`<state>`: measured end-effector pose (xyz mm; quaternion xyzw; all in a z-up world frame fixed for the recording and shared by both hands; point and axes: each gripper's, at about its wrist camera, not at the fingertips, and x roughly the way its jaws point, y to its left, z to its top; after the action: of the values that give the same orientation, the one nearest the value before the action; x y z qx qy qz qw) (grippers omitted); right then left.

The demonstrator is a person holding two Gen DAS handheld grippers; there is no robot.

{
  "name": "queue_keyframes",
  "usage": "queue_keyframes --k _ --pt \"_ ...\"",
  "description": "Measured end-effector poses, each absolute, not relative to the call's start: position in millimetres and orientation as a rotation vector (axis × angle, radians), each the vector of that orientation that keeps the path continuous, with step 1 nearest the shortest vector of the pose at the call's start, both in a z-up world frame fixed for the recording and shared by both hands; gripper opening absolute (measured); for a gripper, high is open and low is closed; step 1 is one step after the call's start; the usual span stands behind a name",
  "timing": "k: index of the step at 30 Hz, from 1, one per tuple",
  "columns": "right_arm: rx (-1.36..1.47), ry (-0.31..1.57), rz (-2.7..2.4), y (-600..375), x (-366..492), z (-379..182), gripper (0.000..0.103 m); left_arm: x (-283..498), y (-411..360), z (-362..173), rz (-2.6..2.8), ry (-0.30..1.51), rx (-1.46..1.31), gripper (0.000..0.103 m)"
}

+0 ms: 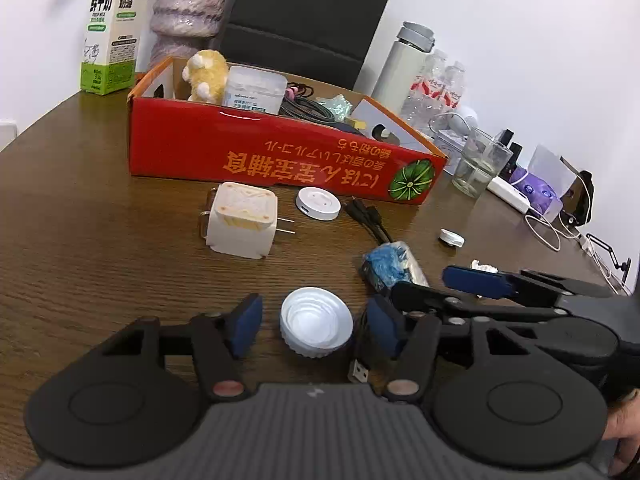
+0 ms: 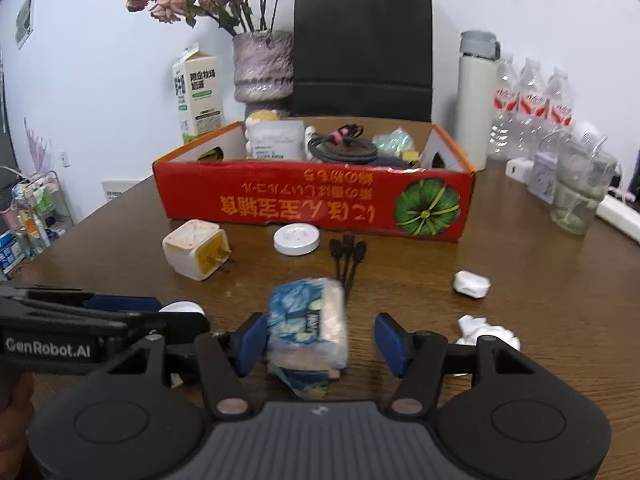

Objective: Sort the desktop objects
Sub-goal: 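Grasp a white bottle cap with the left tool while the right tool grasps another cap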

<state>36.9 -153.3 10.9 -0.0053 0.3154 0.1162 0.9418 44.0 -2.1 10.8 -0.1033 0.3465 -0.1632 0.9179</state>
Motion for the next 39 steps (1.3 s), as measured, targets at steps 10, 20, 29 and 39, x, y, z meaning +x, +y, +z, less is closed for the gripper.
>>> queue_keyframes --k 10,20,29,39 --pt "0.060 0.653 0.218 -160.3 40.4 4.9 0.030 41.0 -1.6 9.5 -0.350 0.702 -0.215 0.040" --pt "0.157 0.628 0.245 -173.3 36.1 3.6 0.030 21.2 -8.8 20.6 -0.294 0.625 -0.135 0.040" --pt "0.175 0.623 0.201 -175.3 35.5 3.9 0.038 -2.1 -12.7 26.6 -0.256 0.604 -0.081 0.040" --pt "0.140 0.537 0.246 -183.2 -6.8 12.5 0.056 -7.0 1.7 34.8 -0.292 0.610 -0.240 0.040"
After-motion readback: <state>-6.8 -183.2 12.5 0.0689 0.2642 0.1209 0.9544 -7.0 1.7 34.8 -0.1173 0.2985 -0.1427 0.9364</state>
